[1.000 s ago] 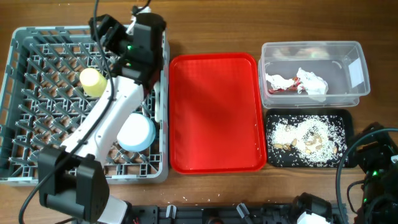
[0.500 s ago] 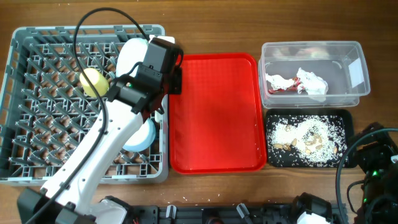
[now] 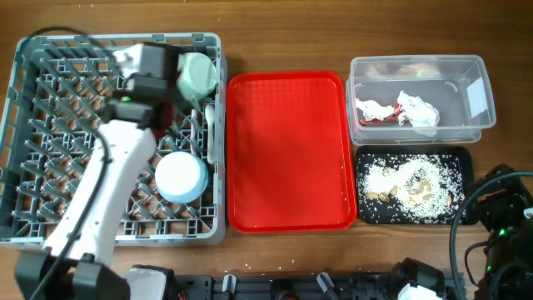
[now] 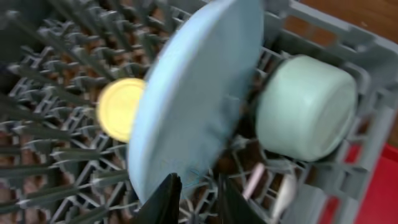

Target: Sort waste into correct bins and load items into the dishwasher rack

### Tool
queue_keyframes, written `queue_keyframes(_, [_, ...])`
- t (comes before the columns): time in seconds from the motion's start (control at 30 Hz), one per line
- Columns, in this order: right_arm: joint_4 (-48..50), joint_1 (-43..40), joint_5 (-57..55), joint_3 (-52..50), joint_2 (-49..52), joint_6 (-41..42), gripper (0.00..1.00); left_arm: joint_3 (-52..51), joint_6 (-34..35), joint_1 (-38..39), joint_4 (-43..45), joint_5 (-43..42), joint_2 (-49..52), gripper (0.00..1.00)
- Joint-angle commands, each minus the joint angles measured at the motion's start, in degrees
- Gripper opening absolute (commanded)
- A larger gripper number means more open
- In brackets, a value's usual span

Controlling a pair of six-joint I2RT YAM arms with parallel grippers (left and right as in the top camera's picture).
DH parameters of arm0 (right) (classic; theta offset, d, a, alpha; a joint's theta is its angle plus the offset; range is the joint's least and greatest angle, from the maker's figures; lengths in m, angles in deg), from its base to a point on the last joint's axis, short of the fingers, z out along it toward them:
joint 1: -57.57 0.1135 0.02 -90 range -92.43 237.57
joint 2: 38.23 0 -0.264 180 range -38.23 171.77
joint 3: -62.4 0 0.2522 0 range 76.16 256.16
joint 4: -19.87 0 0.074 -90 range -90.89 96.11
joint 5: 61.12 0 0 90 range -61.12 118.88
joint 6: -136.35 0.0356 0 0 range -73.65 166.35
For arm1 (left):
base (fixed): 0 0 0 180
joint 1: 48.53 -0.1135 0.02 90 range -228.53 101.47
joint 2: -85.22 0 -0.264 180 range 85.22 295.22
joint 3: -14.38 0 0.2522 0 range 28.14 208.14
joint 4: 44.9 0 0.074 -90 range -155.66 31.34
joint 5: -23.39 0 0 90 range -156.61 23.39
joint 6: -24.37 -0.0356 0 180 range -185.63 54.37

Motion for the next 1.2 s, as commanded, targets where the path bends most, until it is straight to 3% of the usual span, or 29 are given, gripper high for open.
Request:
queue_keyframes(0.0, [0.1, -0.1, 0.1, 0.3, -0.3, -0.7, 1.00, -0.2, 0.7, -2.1, 0.0, 1.1, -1.7, 0.30])
queue_keyframes(0.17, [0.1, -0.1, 0.1, 0.3, -0.3, -0.7, 1.00, 3.1, 0.7, -1.6, 3.1, 0.8, -11.1, 0.43])
queue_keyframes(0.2, [0.1, -0.1, 0.1, 0.3, -0.3, -0.7, 1.00, 3.3, 0.7, -0.8, 3.6, -0.7, -14.2, 0.54])
queue_keyframes(0.23, [0.1, -0.1, 0.1, 0.2, -0.3, -0.7, 1.00, 3.3, 0.7, 0.3, 3.6, -3.7, -18.3, 0.79])
queue_keyframes(0.27, [0.1, -0.1, 0.1, 0.3, -0.3, -0.7, 1.00, 3.2, 0.7, 0.9, 3.5, -4.9, -21.0, 0.95])
queue_keyframes(0.3, [0.1, -0.1, 0.1, 0.3, -0.3, -0.7, 1.00, 3.2, 0.7, 1.3, 3.4, -5.1, -23.0, 1.00])
queue_keyframes(1.0, [1.3, -0.1, -0.8, -0.1, -0.1, -0.7, 1.00, 3.2, 0.7, 1.4, 1.6, -5.1, -25.0, 1.00])
queue_keyframes(1.07, [5.2, 0.9, 1.0, -0.6, -0.2, -0.4, 1.00, 3.2, 0.7, 1.4, 1.6, -5.1, -25.0, 1.00])
queue_keyframes(1.17, [27.1, 10.6, 10.2, -6.8, -2.3, -0.8, 1.00, 3.2, 0.7, 1.4, 1.6, -5.1, -25.0, 1.00])
